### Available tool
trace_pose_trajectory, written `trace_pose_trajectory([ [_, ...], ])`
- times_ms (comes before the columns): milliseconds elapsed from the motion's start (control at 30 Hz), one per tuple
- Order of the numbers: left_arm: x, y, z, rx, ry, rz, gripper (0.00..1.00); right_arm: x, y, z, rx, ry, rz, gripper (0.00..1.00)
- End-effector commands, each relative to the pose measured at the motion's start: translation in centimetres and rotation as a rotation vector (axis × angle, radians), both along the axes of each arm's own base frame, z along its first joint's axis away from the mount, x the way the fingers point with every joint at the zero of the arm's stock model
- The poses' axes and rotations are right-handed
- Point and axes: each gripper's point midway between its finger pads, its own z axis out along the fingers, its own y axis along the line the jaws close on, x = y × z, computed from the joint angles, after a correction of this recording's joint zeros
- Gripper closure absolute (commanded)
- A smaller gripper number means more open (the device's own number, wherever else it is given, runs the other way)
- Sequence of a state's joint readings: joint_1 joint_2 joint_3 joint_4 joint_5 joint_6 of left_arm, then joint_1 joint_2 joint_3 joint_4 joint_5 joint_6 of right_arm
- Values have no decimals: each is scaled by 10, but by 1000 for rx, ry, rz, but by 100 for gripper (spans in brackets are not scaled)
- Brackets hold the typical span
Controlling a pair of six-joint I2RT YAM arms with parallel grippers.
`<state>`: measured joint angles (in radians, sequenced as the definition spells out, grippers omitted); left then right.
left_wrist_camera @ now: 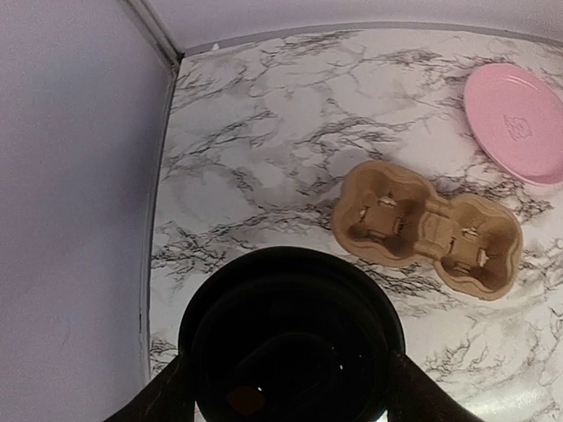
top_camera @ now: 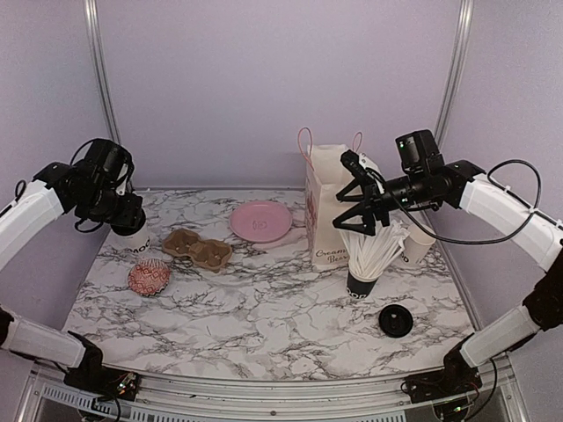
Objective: Pack the takeout coffee
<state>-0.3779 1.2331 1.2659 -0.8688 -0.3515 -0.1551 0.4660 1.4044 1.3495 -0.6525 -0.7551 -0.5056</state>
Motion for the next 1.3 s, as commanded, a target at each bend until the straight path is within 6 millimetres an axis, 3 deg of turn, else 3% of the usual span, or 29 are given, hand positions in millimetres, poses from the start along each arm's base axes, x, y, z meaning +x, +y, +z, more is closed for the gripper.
trace_pose_trajectory([
  [0,10,58,-17,58,77,175,37,-7,-1,18,28,-33,25,8],
  [133,22,79,-41,11,118,249,38,-11,-2,18,26,-37,32,9],
  [333,27,88,-78,-2,194,280,37,-14,-4,15,19,-27,35,9],
  [633,27,91,-102,-24,261,313,33,-12,-2,13,17,-17,45,8],
  [800,21,99,-106,10,283,337,18,-11,-3,15,13,-19,34,7],
  [967,22,93,-96,-22,261,315,8,-10,-5,26,13,-30,6,4],
  [1100,27,89,-53,-23,131,291,7,3,-18,44,-18,-90,-99,1],
  [1200,34,82,-15,-26,-20,245,8,28,-52,58,-35,-125,-263,1],
  [1267,39,56,9,-44,-120,147,9,46,-89,61,-15,-99,-381,1],
])
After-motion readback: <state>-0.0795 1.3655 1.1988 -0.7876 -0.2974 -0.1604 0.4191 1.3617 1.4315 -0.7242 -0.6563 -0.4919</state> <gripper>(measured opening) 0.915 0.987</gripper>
